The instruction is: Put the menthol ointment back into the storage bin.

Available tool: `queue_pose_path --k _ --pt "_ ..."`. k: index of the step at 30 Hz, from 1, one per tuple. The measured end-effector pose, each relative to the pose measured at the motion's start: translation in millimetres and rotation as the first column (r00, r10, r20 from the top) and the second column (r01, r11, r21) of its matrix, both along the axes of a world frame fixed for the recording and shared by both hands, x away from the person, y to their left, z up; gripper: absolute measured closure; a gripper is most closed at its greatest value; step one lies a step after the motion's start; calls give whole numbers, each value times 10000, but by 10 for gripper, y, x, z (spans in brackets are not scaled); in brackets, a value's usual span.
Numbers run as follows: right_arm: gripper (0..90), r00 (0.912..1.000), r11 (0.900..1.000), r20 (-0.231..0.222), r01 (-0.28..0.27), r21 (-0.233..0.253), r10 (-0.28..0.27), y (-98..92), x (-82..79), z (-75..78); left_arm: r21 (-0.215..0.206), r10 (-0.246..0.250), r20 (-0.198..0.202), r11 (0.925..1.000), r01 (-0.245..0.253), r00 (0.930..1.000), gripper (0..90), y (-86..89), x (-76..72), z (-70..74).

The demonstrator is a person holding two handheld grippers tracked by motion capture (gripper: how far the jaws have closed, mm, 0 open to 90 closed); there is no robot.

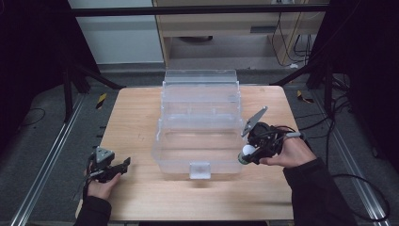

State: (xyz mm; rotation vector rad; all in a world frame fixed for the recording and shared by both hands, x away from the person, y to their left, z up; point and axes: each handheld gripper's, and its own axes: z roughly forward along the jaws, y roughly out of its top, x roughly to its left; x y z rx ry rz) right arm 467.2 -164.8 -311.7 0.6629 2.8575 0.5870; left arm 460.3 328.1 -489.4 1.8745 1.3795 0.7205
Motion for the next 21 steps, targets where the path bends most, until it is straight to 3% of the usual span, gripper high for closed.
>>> queue_pose_path --k 11,21 --pt "503 10000 9998 0 17 217 -17 80 171 10 16 -30 -6 10000 30 10000 304 -1 0 1" --pt "503 10000 10000 -11 55 35 -55 197 365 -147 26 -6 14 10000 6 10000 304 11 0 5"
